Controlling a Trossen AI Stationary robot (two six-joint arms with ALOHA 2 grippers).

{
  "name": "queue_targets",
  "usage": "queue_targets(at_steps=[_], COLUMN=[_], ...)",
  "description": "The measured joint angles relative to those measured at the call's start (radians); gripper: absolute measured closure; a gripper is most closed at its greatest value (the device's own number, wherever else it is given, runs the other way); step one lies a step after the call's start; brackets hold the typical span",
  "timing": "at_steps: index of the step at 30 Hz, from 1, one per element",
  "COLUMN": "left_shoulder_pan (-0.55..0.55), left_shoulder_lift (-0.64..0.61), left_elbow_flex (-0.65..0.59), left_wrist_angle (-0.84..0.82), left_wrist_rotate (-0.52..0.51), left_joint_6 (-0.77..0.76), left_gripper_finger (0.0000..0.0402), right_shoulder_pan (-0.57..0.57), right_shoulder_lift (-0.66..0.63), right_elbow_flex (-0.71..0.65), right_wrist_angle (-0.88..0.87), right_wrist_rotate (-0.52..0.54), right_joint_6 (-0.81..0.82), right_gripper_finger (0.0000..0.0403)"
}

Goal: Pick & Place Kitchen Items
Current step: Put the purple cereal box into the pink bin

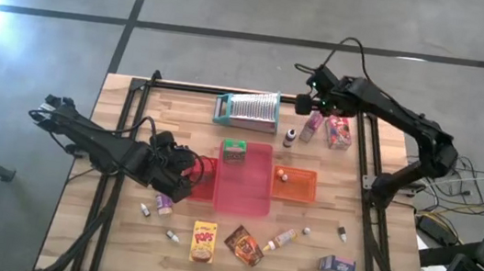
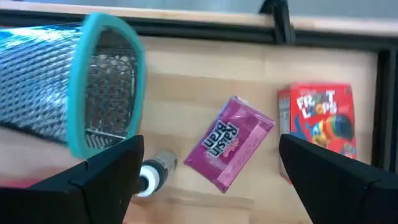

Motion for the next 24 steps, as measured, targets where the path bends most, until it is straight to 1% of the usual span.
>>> queue_targets(at_steps=[5, 8, 15, 24], left_shoulder_pan=[0.0, 0.0, 0.0, 0.0], left_shoulder_lift=[0.0, 0.0, 0.0, 0.0], left_elbow_flex=[0.0, 0.0, 0.0, 0.0], left_wrist_angle=[0.0, 0.0, 0.0, 0.003], left_wrist_rotate=[0.0, 0.0, 0.0, 0.0], left_joint_6=[0.0, 0.0, 0.0, 0.0], left_gripper_finger=[0.0125, 0.0125, 0.0125, 0.0125], right_shoulder_pan=[-0.052, -0.055, -0.068, -0.077], right_shoulder_lift=[0.063, 0.092, 0.138, 0.14], right_elbow_flex=[0.001, -0.001, -0.003, -0.012], right_wrist_angle=[-0.03, -0.029, -0.06, -0.072], right_wrist_rotate=[-0.116, -0.15, -0.152, -0.121], right_joint_6=[0.086, 0.105, 0.112, 0.125], right_gripper_finger=[0.0043, 0.005, 0.0069, 0.0092])
